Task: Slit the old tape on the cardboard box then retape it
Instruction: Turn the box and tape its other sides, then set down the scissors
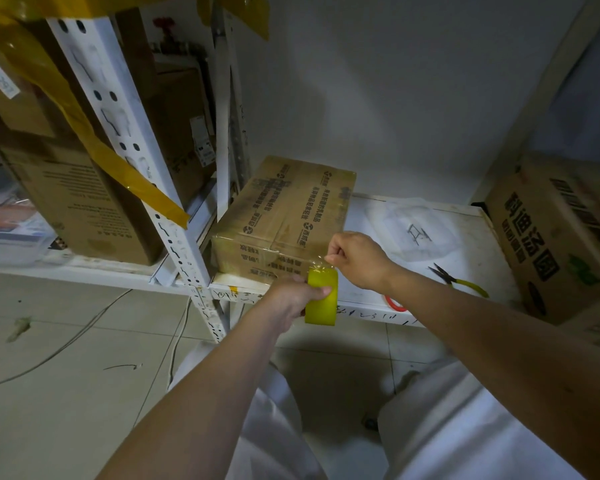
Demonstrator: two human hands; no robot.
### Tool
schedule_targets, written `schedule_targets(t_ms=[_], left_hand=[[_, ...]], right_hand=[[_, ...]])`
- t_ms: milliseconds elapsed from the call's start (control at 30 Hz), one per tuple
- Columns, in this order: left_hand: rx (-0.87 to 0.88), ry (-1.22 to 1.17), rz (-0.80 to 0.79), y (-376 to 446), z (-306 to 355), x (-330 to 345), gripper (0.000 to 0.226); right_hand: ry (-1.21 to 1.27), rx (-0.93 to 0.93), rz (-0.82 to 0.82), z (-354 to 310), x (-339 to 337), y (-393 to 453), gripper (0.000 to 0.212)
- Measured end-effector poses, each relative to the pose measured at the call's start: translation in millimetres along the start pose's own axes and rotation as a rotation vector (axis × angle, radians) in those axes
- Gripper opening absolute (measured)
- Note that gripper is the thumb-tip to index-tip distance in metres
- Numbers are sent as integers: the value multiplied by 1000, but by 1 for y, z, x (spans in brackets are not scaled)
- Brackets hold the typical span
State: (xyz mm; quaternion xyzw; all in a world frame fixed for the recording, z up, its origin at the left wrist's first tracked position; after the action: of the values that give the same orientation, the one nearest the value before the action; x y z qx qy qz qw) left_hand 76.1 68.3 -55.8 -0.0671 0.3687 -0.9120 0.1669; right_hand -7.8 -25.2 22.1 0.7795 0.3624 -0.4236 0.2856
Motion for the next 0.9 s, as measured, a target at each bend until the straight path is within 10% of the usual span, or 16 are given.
schedule_targets(t_ms=[900], left_hand=[[-21,55,119,27,32,-9,47]], right_hand=[[110,352,-112,51,15,37,11]])
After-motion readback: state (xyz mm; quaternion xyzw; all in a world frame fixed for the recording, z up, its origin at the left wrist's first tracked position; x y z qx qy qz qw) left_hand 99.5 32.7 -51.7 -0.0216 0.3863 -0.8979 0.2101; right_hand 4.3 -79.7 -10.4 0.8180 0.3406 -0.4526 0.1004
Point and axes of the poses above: each hand's wrist, its own y-axis towards the middle knuckle, its own x-axis out of the palm, z = x × y, the point moved 7 cm from there along y, towards the middle knuckle, and after that the axes turned 11 degrees about -x, right-handed, at the moved point
